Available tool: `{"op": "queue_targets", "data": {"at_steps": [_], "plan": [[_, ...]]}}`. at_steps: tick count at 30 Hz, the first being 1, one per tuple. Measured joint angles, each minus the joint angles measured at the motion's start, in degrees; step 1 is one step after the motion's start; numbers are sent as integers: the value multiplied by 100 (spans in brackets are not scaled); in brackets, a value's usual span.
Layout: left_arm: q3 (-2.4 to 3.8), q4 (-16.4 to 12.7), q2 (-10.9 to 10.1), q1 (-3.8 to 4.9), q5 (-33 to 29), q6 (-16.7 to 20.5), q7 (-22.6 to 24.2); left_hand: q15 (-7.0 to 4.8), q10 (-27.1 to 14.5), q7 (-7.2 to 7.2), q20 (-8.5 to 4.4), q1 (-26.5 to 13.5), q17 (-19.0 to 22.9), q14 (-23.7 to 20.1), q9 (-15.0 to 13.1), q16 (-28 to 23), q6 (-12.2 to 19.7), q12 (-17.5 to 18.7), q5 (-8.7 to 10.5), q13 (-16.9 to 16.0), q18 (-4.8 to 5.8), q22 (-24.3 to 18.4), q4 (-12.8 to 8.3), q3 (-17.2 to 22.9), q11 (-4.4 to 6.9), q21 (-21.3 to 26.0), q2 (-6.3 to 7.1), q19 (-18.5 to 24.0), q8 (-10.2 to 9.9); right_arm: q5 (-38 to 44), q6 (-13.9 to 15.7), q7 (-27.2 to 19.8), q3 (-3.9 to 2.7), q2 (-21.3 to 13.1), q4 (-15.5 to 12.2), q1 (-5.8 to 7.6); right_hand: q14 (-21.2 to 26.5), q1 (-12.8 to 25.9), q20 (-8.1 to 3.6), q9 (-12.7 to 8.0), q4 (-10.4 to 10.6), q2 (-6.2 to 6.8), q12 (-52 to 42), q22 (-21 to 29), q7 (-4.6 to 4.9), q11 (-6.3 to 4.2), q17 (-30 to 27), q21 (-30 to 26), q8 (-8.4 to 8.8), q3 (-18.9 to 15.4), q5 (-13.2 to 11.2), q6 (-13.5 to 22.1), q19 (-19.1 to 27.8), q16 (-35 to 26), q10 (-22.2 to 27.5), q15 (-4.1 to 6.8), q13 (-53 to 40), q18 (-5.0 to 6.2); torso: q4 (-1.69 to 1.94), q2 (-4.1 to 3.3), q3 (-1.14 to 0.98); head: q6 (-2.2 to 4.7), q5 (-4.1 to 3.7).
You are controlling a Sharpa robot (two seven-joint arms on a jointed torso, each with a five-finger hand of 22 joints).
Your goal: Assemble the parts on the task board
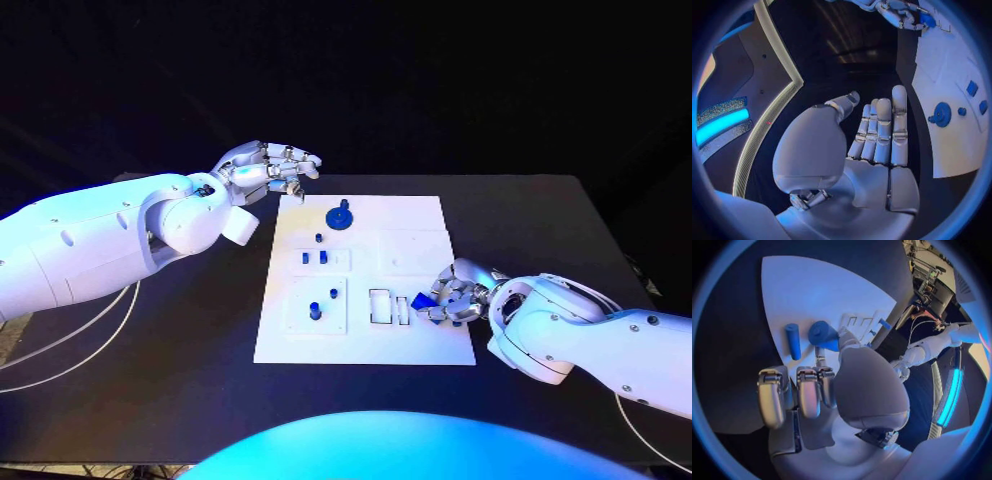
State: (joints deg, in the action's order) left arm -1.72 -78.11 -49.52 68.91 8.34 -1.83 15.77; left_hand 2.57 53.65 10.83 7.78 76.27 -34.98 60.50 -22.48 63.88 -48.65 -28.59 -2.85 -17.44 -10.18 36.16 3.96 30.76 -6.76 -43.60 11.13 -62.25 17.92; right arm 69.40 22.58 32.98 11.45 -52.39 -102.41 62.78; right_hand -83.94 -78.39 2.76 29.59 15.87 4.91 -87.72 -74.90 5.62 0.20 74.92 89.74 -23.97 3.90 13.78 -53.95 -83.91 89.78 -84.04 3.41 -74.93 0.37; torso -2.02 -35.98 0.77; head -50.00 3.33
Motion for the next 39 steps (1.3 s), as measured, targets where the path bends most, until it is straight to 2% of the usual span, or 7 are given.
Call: {"op": "queue_targets", "data": {"at_steps": [4,9,11,17,25,36,39], "plan": [[0,0,0,0,0,-1,-1,0,0,0,0,0,0,0,0,0,0,0,0,0,0,0,0,0,0,0,0,0,0,-255,126,-7,22,-42,-92,30,-9,-24,0,-9,1,24,0,0,21,0,0,0,6,77,168,-20,0,0,0,9,0,0,0,0,-1,0,-1],[0,5,6,0,-1,-2,-2,0,0,0,0,0,0,0,0,0,0,0,0,0,0,0,0,0,0,0,0,0,0,-604,278,-56,-8,-72,-223,216,-9,-41,-2,-11,9,49,0,-5,22,-2,-1,0,33,116,332,-20,-1,0,3,9,1,0,1,2,1,0,-19],[0,7,8,0,-1,-2,-2,0,0,0,0,0,-1,0,0,0,0,0,0,0,0,0,0,0,0,0,0,0,0,-688,304,-82,-20,-72,-253,283,-9,29,-21,-11,11,119,0,-5,22,-21,-1,0,38,338,354,-21,-20,0,20,9,1,0,3,3,2,5,-29],[0,11,8,0,-1,-3,-2,0,0,0,0,0,-1,0,0,0,0,-20,0,0,0,0,16,16,0,0,0,0,0,-884,304,-139,-29,36,-300,371,-9,142,-21,-11,16,231,0,-4,33,-41,-1,0,38,522,378,-30,-20,0,0,9,1,0,8,-2,-1,16,-37],[0,4,6,-1,-1,-4,-3,0,0,0,0,0,-1,0,0,0,0,-20,0,-1,0,1,16,17,0,-1,0,0,0,-1036,154,-157,-32,370,-181,314,-8,530,-20,-11,65,278,106,-3,43,-40,-1,0,37,927,383,-41,-20,0,0,11,1,0,4,-9,-2,2,-1],[0,-6,5,0,-1,-4,-3,0,0,0,0,0,-1,0,0,0,0,-20,0,-1,0,1,16,17,0,-1,0,0,0,-1018,56,-75,-27,698,93,261,-9,1019,-41,-5,71,300,244,-3,104,-71,-2,0,22,1125,349,-102,1,0,9,51,2,0,4,-8,3,0,26],[0,-11,5,0,-1,-4,-3,0,0,0,0,0,-1,0,0,0,0,-20,0,-1,0,1,16,17,0,-1,0,0,0,-988,44,-44,-28,773,179,258,-9,1147,-54,-2,70,326,258,-2,104,-81,-2,0,-109,1169,349,-102,-12,0,-1,51,2,0,6,-9,3,0,33]]}}
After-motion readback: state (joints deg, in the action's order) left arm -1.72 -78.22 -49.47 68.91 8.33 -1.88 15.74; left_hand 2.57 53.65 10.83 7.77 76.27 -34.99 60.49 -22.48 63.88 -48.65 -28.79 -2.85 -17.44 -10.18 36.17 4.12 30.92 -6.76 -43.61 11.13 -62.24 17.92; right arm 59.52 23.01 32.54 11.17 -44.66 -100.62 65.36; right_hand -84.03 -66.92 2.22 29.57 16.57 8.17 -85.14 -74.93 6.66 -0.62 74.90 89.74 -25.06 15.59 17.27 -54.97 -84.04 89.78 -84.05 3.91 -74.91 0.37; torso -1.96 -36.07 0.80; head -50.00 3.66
